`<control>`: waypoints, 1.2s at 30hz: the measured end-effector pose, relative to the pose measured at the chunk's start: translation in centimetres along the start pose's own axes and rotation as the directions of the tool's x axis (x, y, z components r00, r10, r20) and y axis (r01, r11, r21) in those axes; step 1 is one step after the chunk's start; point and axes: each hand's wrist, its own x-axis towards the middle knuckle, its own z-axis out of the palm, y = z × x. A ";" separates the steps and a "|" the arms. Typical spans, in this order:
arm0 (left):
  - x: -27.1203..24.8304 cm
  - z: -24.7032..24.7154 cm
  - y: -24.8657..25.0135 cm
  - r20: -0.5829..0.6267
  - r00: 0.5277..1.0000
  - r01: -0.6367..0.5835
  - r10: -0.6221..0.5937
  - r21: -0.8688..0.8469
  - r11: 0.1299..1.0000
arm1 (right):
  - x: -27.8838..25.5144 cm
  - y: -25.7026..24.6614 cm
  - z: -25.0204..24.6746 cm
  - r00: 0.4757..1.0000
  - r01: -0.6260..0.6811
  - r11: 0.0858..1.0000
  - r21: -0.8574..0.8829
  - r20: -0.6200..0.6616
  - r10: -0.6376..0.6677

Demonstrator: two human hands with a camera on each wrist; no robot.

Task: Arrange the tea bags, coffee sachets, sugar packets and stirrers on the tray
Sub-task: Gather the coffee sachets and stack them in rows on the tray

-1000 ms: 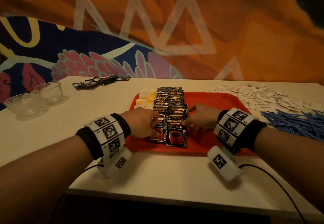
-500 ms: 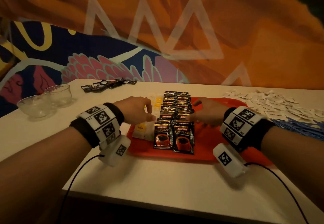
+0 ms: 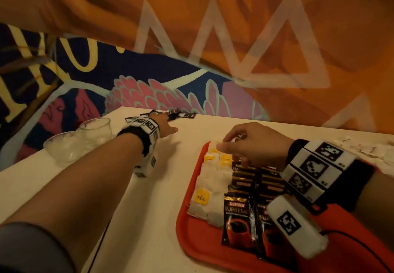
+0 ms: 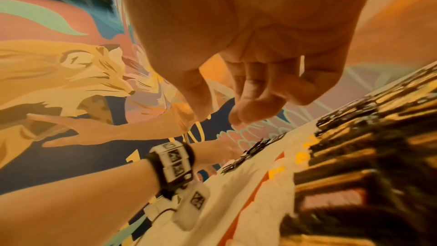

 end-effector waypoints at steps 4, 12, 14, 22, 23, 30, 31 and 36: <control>6.6 0.3 -1.2 -0.029 0.999 0.044 -0.046 -0.063 0.997 | 2.9 -0.4 -0.3 0.996 0.022 0.998 0.056 0.086 -0.027; 15.2 1.9 -2.2 0.097 0.994 0.049 -0.051 0.024 0.999 | 6.2 1.4 -1.6 0.985 -0.013 0.994 0.111 0.171 -0.006; 15.8 2.1 -1.5 0.117 0.993 0.019 -0.026 0.058 0.998 | 6.5 1.8 -1.7 0.984 -0.022 0.992 0.120 0.180 0.000; 15.9 2.8 3.0 0.154 0.981 -0.154 0.114 0.279 0.948 | 6.3 2.1 -1.8 0.976 -0.017 0.993 0.120 0.215 -0.009; 16.2 2.9 3.3 0.159 0.980 -0.167 0.123 0.305 0.937 | 6.3 2.1 -1.9 0.976 -0.018 0.993 0.115 0.219 -0.008; 12.4 1.3 3.2 0.309 0.946 -0.233 0.093 0.452 0.861 | 5.5 1.7 -2.3 0.975 -0.038 0.994 0.100 0.222 0.015; 11.8 1.3 2.6 0.337 0.938 -0.242 0.087 0.454 0.857 | 5.4 1.4 -2.2 0.974 -0.041 0.994 0.099 0.226 0.017; 6.3 1.7 0.0 0.378 0.919 -0.285 0.114 0.434 0.855 | 4.3 -0.5 -1.2 0.969 -0.034 0.998 0.058 0.245 0.019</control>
